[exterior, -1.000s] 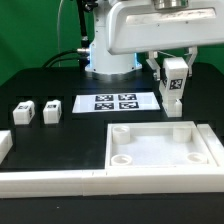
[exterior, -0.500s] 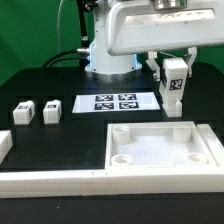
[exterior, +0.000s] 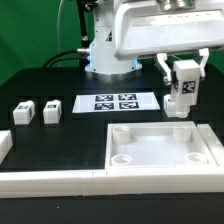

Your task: Assemble one leg

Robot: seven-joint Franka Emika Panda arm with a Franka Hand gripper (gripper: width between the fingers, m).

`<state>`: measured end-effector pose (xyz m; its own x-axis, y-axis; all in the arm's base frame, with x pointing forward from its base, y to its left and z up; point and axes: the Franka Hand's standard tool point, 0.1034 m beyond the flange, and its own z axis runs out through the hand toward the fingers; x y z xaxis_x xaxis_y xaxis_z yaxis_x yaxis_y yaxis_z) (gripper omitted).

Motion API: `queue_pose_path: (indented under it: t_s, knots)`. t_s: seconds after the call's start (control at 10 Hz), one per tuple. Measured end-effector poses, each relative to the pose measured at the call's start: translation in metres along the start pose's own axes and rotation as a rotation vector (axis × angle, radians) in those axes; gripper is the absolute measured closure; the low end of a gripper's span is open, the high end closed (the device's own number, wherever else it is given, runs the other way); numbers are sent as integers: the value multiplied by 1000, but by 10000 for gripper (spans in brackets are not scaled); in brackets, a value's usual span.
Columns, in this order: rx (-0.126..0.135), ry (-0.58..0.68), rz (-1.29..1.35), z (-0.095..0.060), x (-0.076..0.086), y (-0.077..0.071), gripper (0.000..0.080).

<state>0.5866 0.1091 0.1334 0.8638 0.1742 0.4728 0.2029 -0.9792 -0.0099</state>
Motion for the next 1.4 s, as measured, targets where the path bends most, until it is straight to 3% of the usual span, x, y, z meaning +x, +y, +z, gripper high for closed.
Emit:
queue_pose_path:
  t_s: [0.4, 0.9, 1.4]
  knots:
    - [0, 5, -73, 19, 15, 5, 509]
    - [1, 4, -75, 19, 14, 4, 509]
    - [21, -19, -97, 42, 25, -13, 509]
